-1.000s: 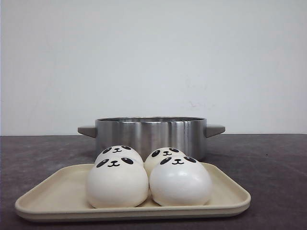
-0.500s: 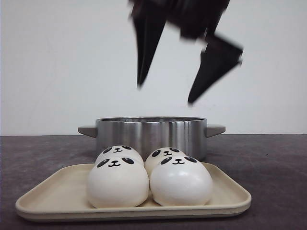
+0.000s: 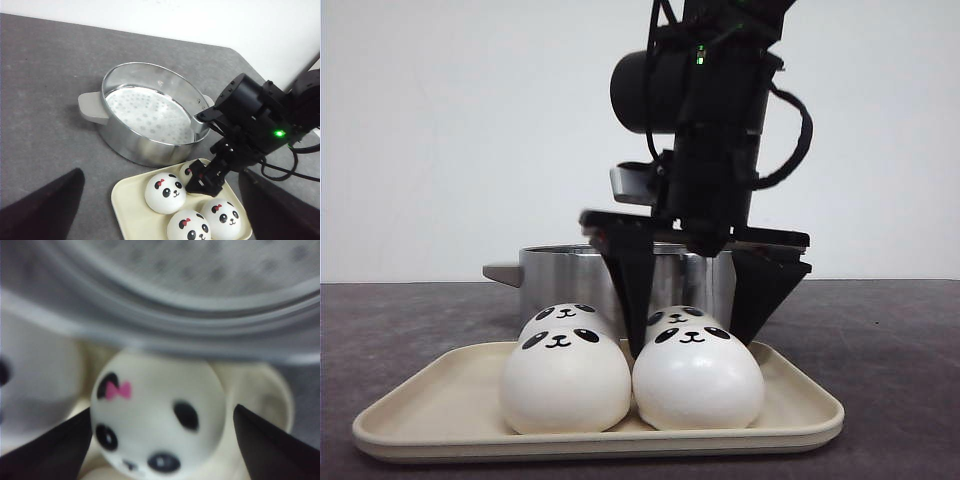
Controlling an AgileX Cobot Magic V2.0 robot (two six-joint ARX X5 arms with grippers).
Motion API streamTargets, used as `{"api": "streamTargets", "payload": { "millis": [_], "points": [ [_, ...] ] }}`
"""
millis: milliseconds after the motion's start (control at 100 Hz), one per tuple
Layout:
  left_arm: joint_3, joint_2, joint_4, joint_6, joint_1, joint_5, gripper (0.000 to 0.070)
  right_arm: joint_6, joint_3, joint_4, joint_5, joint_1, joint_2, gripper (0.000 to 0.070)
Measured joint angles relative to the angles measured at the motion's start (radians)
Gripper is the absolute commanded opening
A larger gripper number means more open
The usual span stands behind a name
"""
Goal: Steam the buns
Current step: 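Lower the right gripper and grasp the farther panda bun nearest it, then lift the bun with the right gripper and release it into the steamer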
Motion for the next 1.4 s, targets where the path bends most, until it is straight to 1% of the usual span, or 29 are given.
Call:
{"api": "streamTargets", "payload": {
  "millis": [50, 80, 100, 120, 200, 210, 480, 530, 630, 680, 790, 880, 940, 990, 1150, 1400],
  "points": [
    [0.000, 0.000, -0.001, 0.000, 0.000, 0.000, 0.0602, 0.000, 0.000, 0.008, 0.008, -0.004, 0.002, 0.0522],
    [0.000, 0.000, -0.001, 0.000, 0.000, 0.000, 0.0602, 0.000, 0.000, 0.015, 0.016, -0.004, 0.002, 0.0473],
    [0.000, 0.000, -0.002, 0.000, 0.000, 0.000, 0.0602, 0.000, 0.000, 0.021, 0.018, -0.004, 0.002, 0.0418],
    [0.000, 0.000, -0.002, 0.000, 0.000, 0.000, 0.0602, 0.000, 0.000, 0.027, 0.019, -0.005, 0.002, 0.0350],
    [0.000, 0.000, -0.002, 0.000, 0.000, 0.000, 0.0602, 0.000, 0.000, 0.036, 0.021, -0.005, 0.002, 0.0022],
    [0.000, 0.000, -0.002, 0.000, 0.000, 0.000, 0.0602, 0.000, 0.000, 0.036, 0.021, -0.005, 0.002, 0.0000],
    [0.000, 0.000, -0.002, 0.000, 0.000, 0.000, 0.0602, -0.011, 0.000, 0.019, 0.025, 0.010, -0.020, 0.0007],
    [0.000, 0.000, -0.002, 0.000, 0.000, 0.000, 0.0602, -0.011, 0.000, 0.010, 0.019, 0.018, -0.052, 0.0007],
    [0.000, 0.000, 0.002, 0.000, 0.000, 0.000, 0.0602, -0.015, 0.008, -0.023, -0.027, 0.047, -0.166, 0.0007],
    [0.000, 0.000, 0.009, 0.000, 0.000, 0.000, 0.0602, -0.019, 0.029, -0.029, -0.032, 0.063, -0.230, 0.0007],
    [0.000, 0.000, 0.033, -0.001, 0.000, 0.000, 0.0601, -0.040, 0.102, 0.014, -0.017, 0.080, -0.342, 0.0006],
    [0.000, 0.000, 0.043, -0.006, 0.000, 0.000, 0.0601, -0.065, 0.190, 0.051, 0.032, 0.065, -0.370, 0.0006],
    [0.000, 0.000, 0.056, -0.014, 0.000, 0.000, 0.0601, -0.089, 0.250, 0.060, 0.071, 0.035, -0.361, 0.0006],
    [0.000, 0.000, 0.070, -0.021, 0.000, 0.000, 0.0601, -0.113, 0.299, 0.066, 0.088, 0.005, -0.341, 0.0006],
    [0.000, 0.000, 0.086, -0.027, 0.000, 0.000, 0.0597, -0.160, 0.426, 0.079, 0.097, -0.085, -0.224, 0.0006],
    [0.000, 0.000, 0.074, -0.027, 0.000, 0.000, 0.0598, -0.208, 0.452, 0.135, 0.097, -0.178, 0.014, 0.0006]
  ]
}}
